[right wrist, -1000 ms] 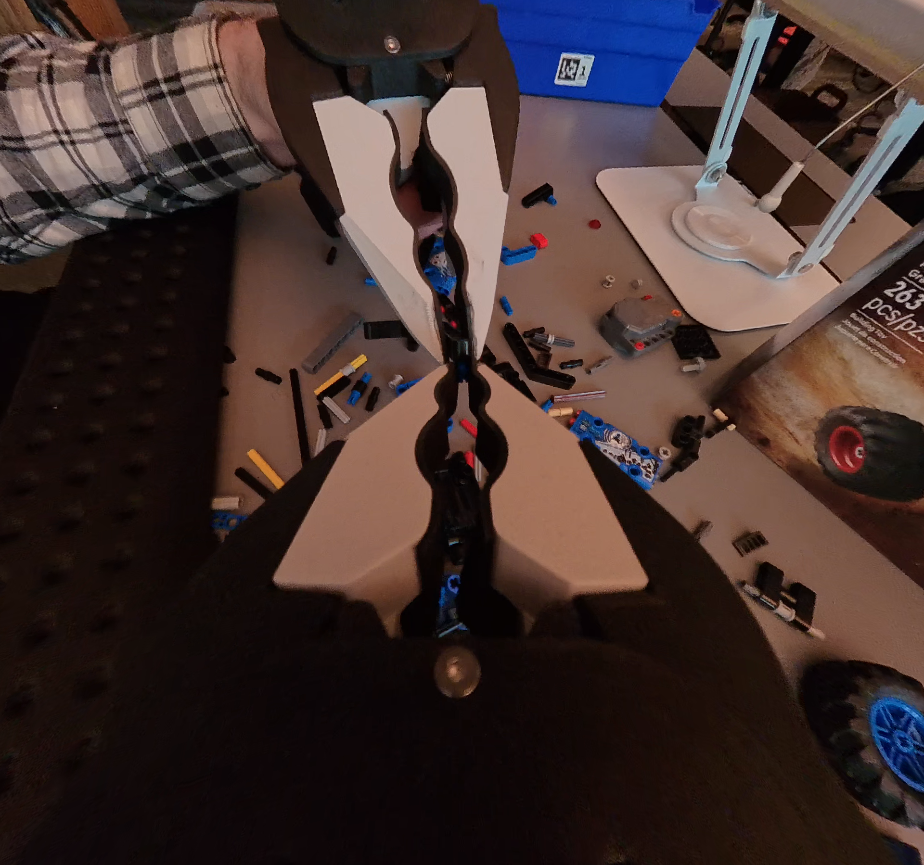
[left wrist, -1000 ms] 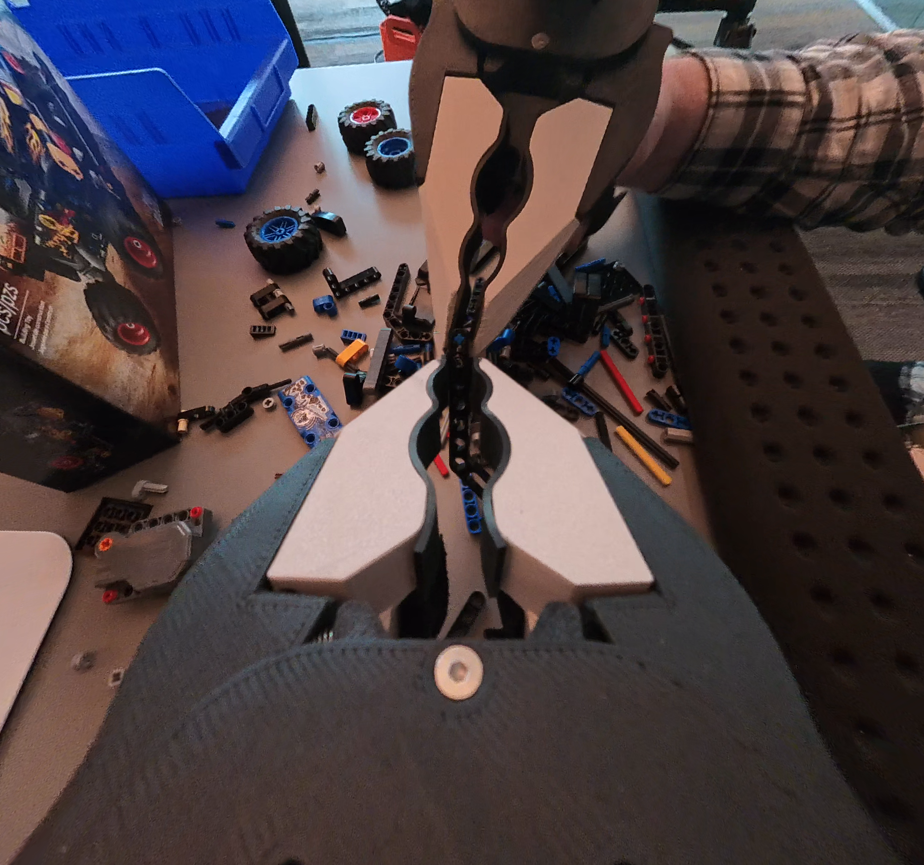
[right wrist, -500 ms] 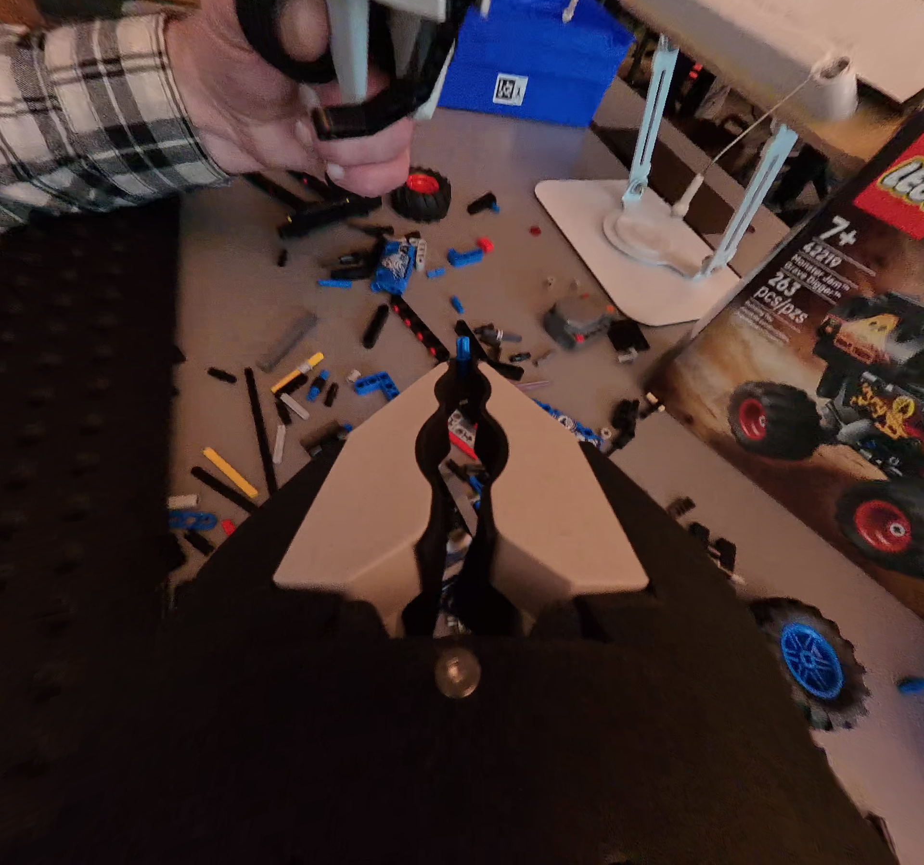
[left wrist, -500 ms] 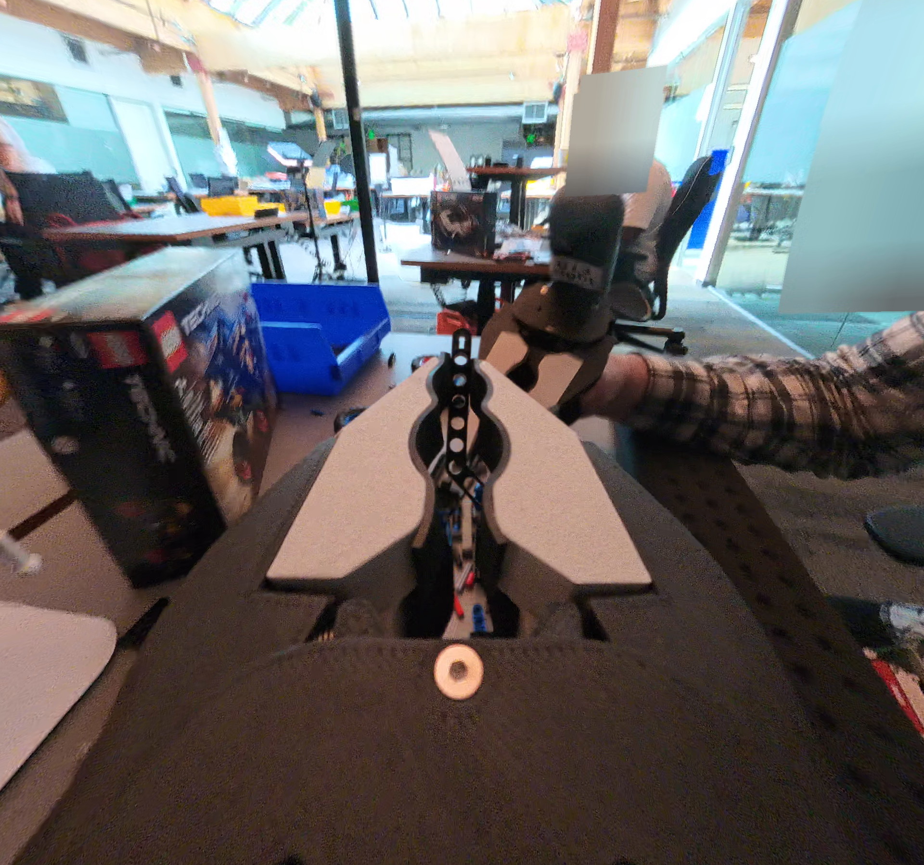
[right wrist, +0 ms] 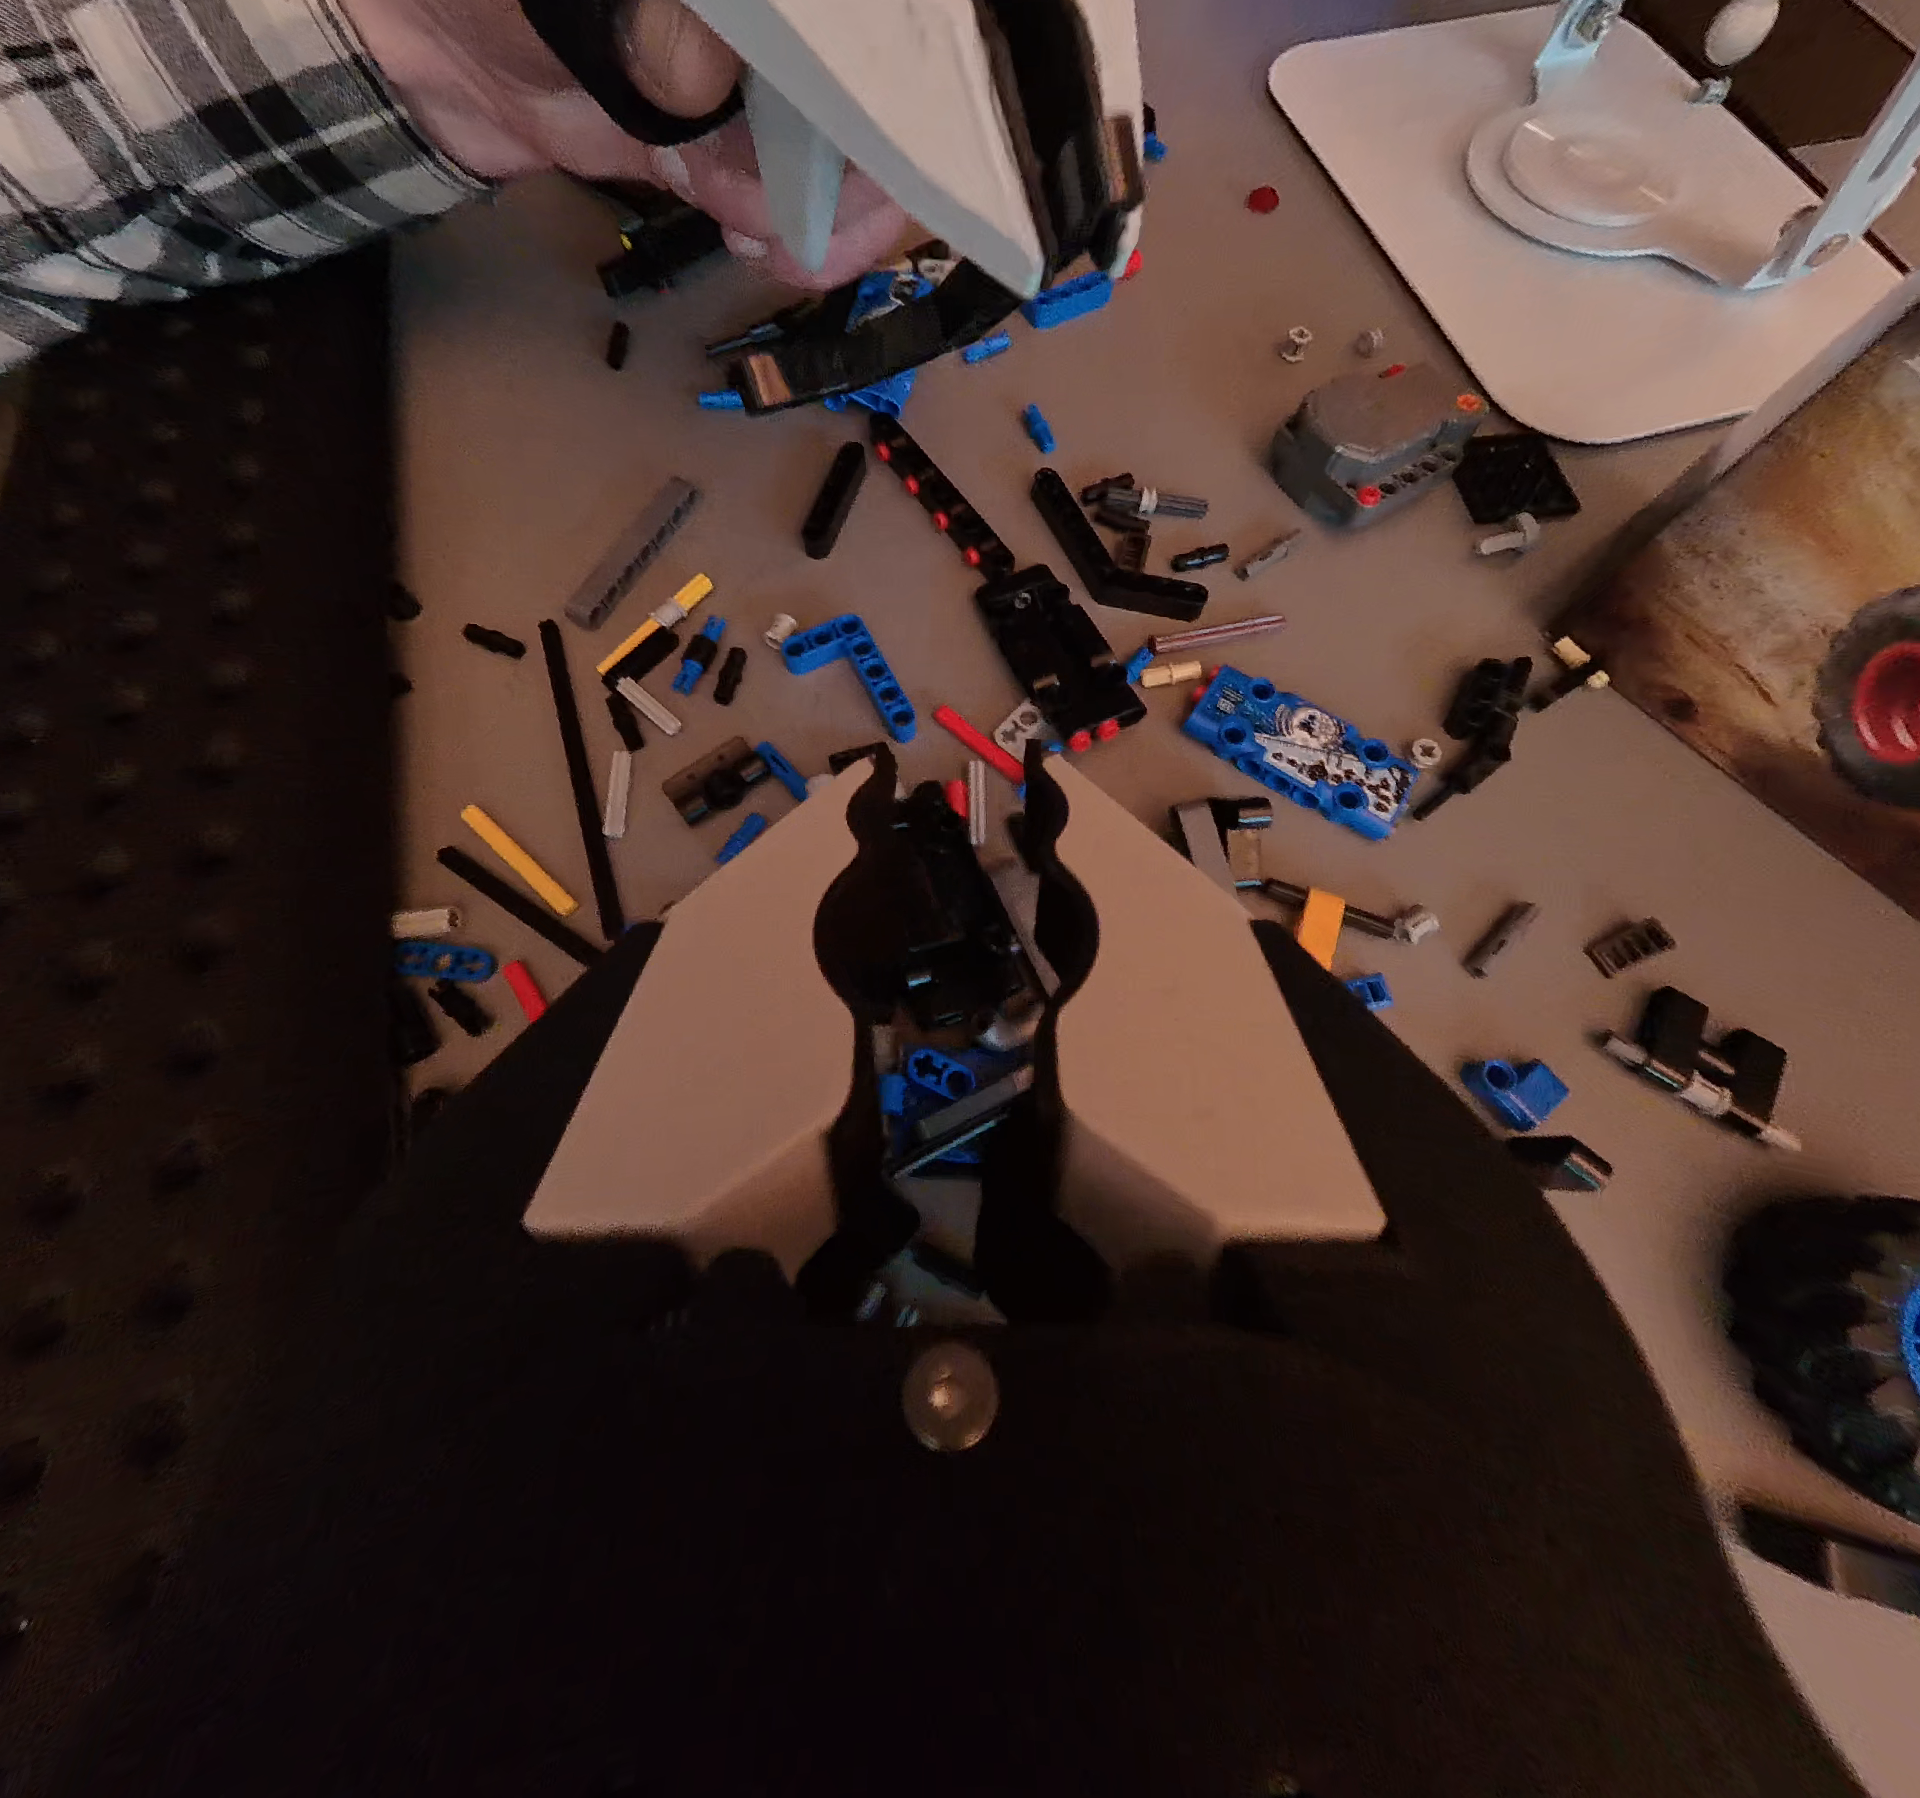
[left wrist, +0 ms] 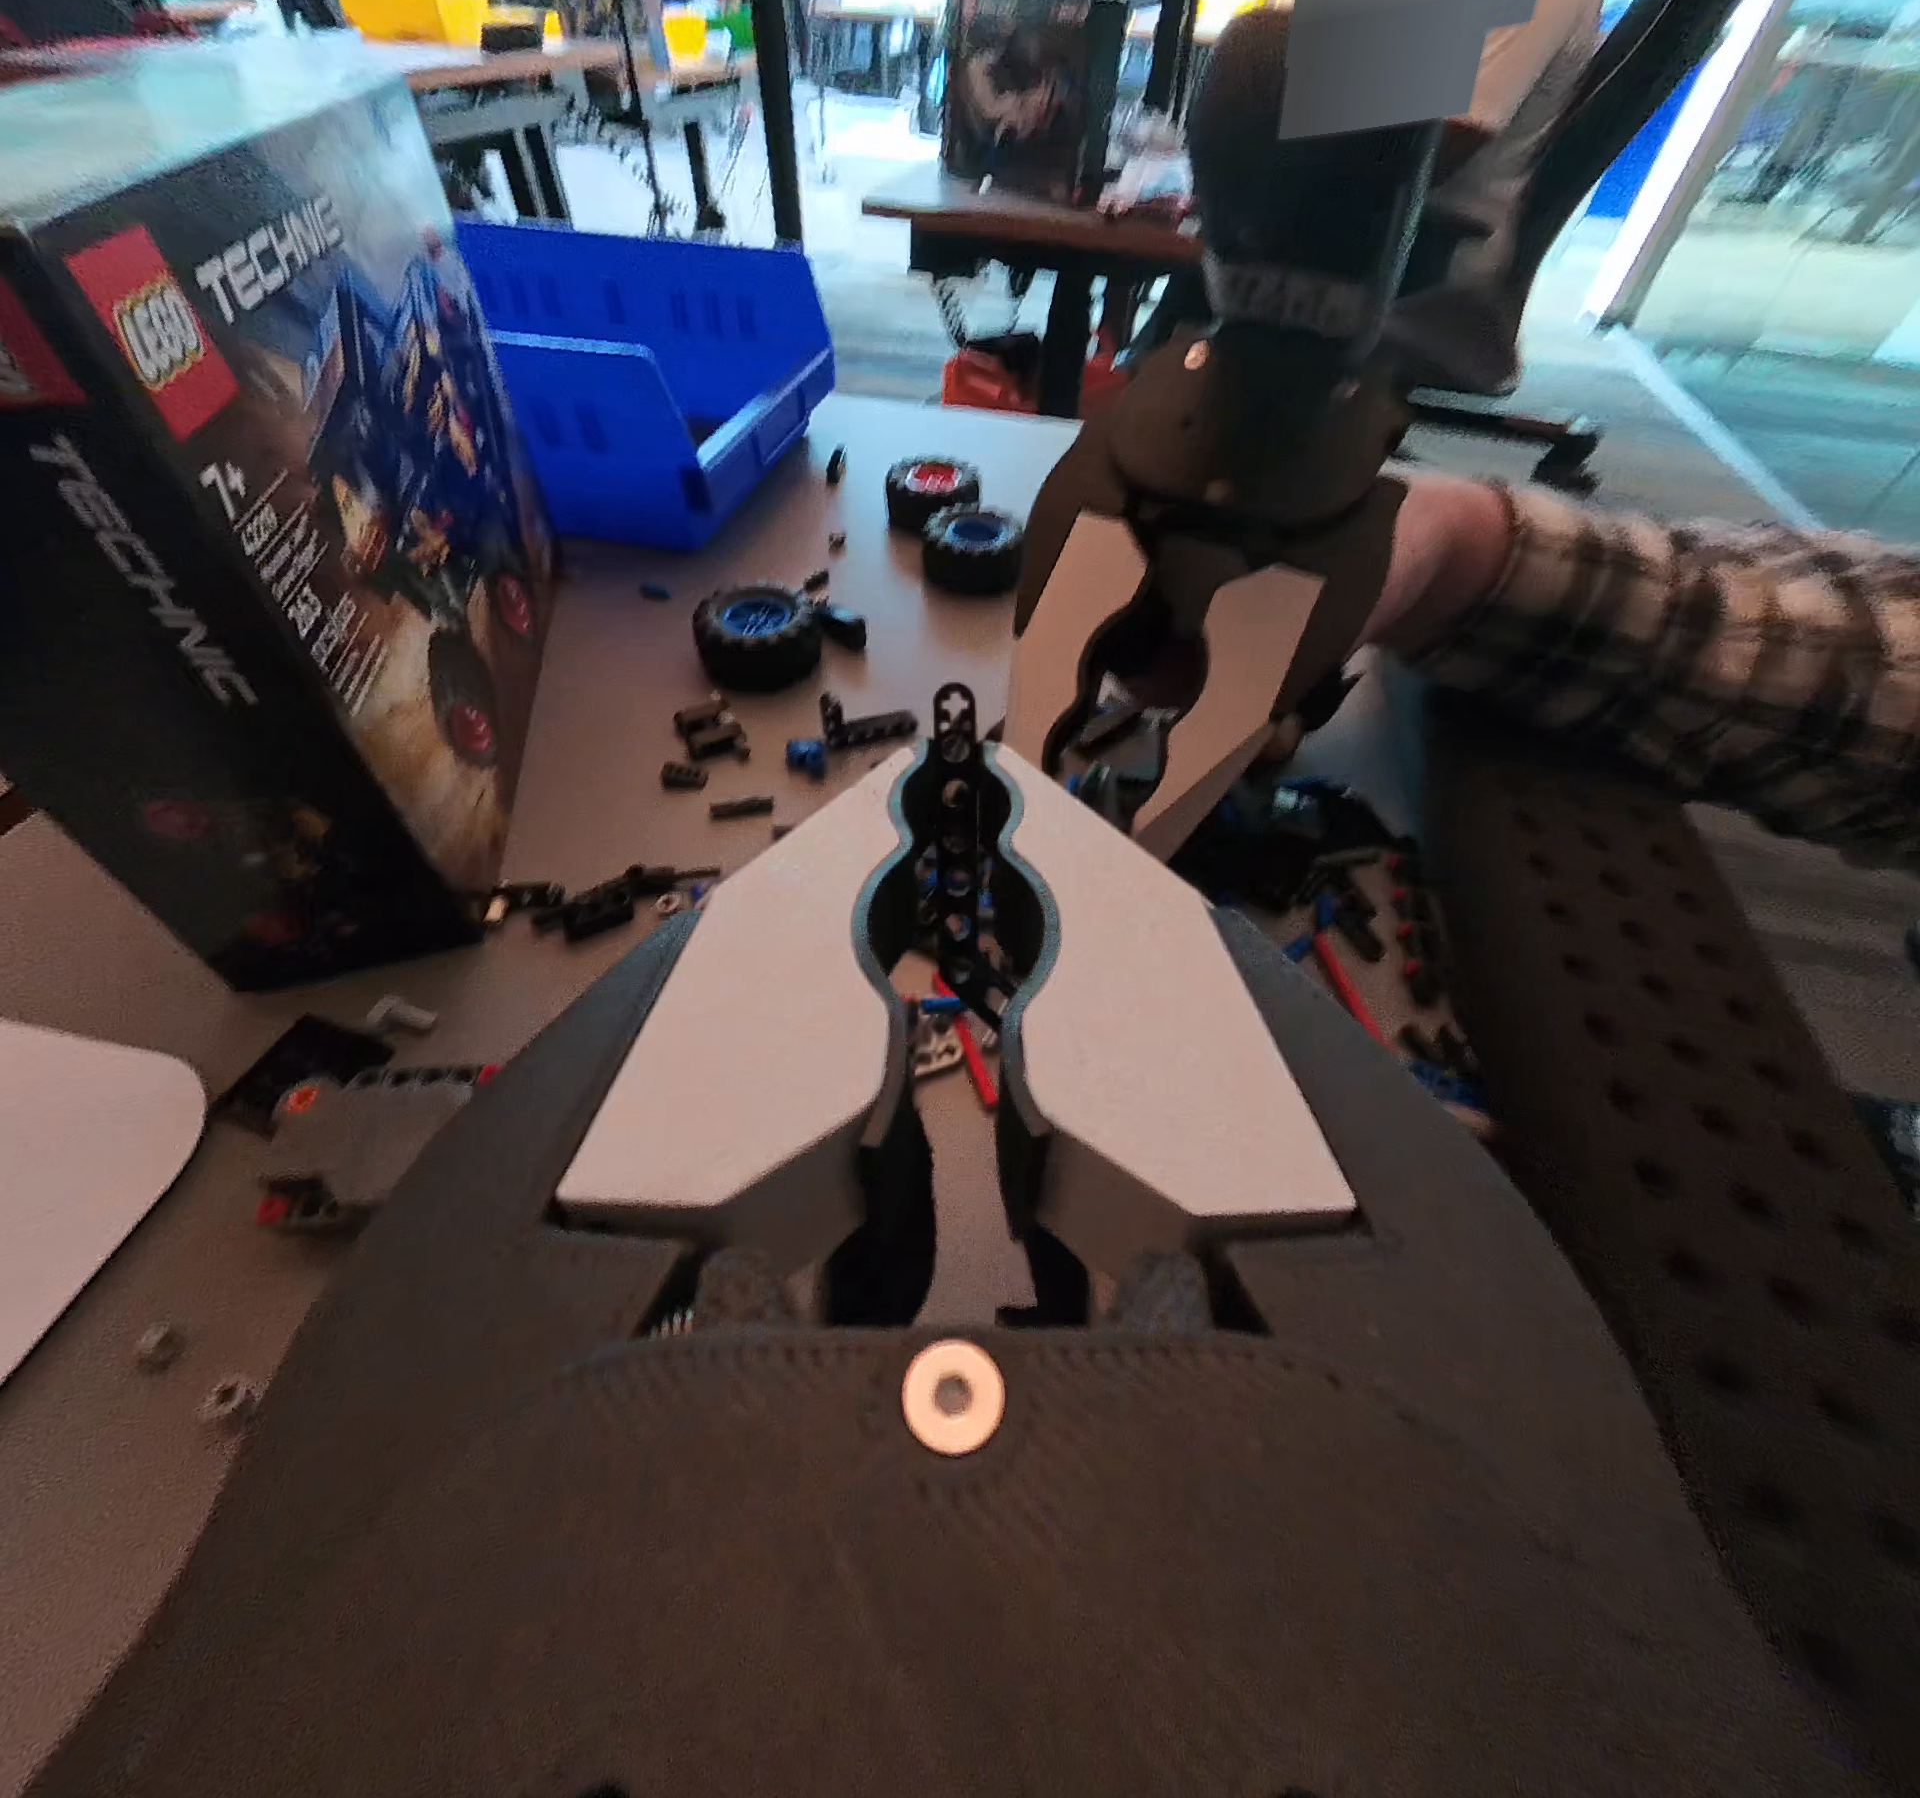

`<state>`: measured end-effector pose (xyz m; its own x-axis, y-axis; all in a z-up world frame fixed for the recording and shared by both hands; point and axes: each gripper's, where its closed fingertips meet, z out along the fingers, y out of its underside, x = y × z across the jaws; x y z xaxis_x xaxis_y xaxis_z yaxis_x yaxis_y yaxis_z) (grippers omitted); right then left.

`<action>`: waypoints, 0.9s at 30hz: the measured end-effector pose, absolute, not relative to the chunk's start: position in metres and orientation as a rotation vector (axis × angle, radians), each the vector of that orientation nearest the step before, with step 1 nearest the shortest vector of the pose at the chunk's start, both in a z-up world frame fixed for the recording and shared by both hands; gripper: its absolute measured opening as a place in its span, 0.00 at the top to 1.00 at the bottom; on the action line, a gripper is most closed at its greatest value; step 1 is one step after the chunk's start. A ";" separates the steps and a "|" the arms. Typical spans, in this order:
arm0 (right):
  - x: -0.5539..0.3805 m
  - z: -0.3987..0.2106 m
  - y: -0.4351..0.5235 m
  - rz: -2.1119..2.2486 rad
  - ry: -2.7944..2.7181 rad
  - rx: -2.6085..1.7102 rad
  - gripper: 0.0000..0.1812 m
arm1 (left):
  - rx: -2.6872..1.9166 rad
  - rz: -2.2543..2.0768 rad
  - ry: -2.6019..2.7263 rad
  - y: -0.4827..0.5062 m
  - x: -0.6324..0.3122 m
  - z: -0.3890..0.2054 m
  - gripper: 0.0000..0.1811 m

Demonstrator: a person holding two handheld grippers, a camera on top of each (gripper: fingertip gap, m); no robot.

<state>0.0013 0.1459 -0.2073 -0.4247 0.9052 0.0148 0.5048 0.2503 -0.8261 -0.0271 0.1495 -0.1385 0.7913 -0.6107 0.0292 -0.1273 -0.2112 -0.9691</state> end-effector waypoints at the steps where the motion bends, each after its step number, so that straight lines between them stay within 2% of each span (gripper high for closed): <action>1: 0.002 -0.208 0.149 1.046 -2.025 -1.289 0.86 | -1.786 -0.462 0.588 0.150 -0.029 -0.144 0.97; 10: 0.002 -0.199 0.182 1.056 -1.868 -1.389 0.91 | -2.149 -0.160 0.805 0.135 -0.057 -0.212 0.97; 14: 0.003 -0.206 0.187 1.019 -1.879 -1.420 0.91 | -2.249 -0.191 0.856 0.119 -0.062 -0.230 0.98; 20: 0.004 -0.200 0.197 1.029 -1.818 -1.437 0.92 | -2.237 -0.158 0.789 0.117 -0.080 -0.220 0.87; 27: 0.005 -0.187 0.218 1.074 -1.668 -1.491 0.92 | -2.180 0.016 0.665 0.140 -0.107 -0.209 0.88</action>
<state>0.0052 0.2182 -0.1871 -0.1440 0.9882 -0.0531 0.4572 0.0189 -0.8891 -0.1074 0.1405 -0.2088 0.8596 -0.4550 -0.2326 -0.4657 -0.5101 -0.7232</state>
